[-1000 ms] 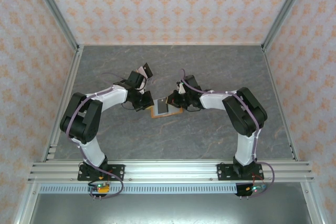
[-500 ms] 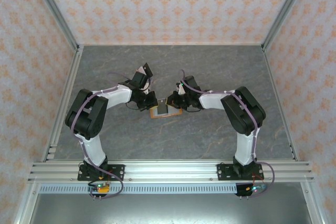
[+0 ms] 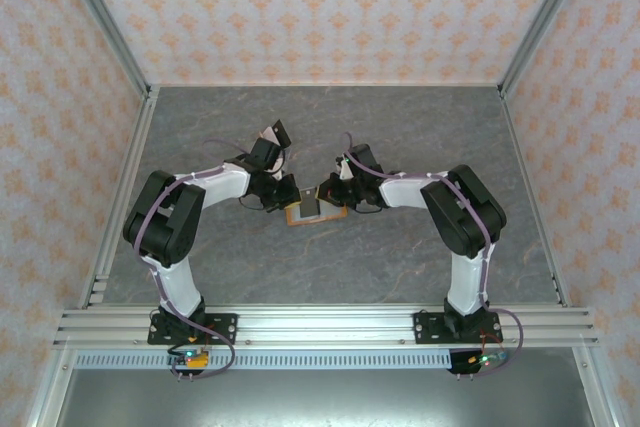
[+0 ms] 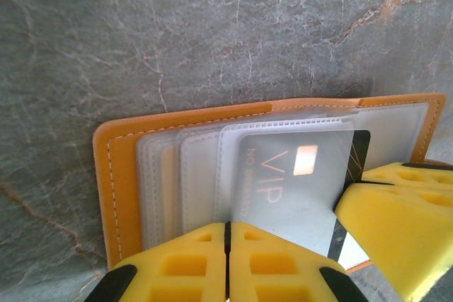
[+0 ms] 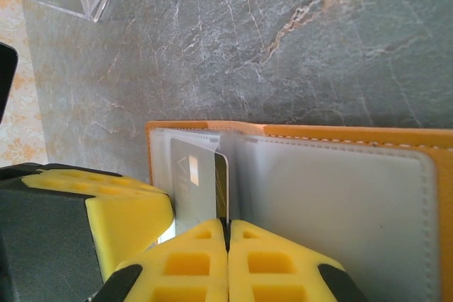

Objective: Take the credit cards out of the card holder

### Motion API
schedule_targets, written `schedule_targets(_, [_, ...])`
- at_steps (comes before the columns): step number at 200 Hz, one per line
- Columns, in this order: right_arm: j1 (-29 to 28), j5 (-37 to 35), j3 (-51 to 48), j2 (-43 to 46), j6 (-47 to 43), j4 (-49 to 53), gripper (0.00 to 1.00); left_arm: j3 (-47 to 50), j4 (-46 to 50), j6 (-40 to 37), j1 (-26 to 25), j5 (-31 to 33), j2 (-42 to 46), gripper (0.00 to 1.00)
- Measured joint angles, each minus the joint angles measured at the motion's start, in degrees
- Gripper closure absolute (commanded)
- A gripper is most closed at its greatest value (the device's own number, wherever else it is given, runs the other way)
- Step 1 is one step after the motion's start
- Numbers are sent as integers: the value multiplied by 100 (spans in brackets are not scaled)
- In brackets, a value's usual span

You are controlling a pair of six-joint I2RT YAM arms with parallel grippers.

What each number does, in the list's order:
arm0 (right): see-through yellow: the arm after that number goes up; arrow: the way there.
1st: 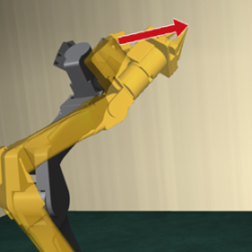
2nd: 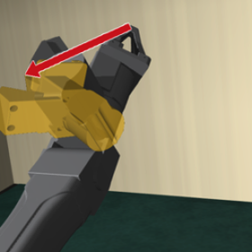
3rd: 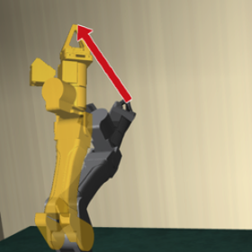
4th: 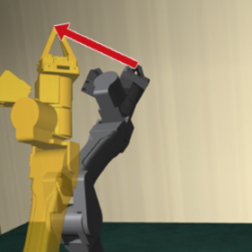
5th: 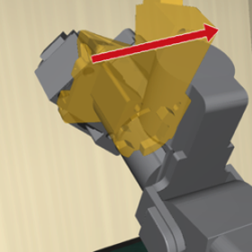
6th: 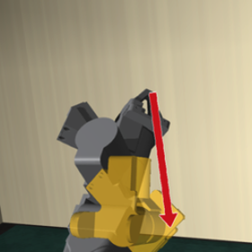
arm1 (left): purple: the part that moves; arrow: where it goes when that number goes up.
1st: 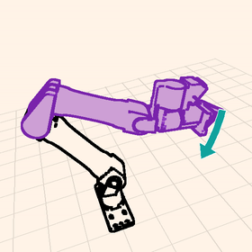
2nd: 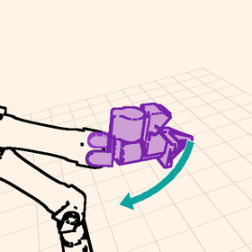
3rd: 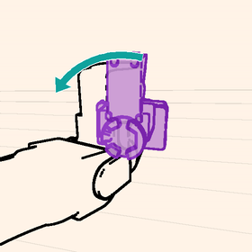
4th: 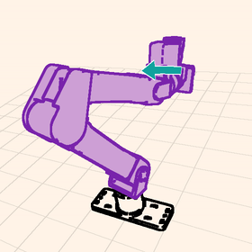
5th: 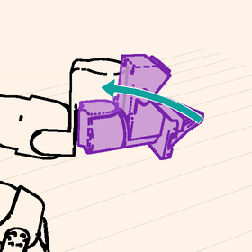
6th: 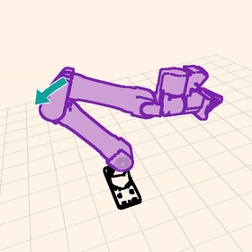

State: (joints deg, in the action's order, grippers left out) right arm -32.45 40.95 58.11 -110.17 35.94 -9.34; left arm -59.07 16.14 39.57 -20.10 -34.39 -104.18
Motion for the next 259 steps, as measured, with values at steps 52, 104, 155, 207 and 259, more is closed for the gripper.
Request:
schedule_targets(52, [4, 0, -15, 2, -55, -15, 93, 31, -50, 0, 28, -61, 4, 92])
schedule_targets(104, [127, 61, 0, 2, -313, 98, 93, 42, -61, -17, 39, -81, 4, 92])
schedule_targets(155, [251, 149, 55, 2, -468, 238, 96, 63, -72, -42, 103, -122, 9, 92])
schedule_targets(207, [254, -70, -55, 409, -636, 437, 98, 59, -68, -44, 105, -138, 11, 88])
schedule_targets(259, [428, -210, -485, 1228, -699, 415, 99, 0, 247, 31, 114, -31, 297, 58])
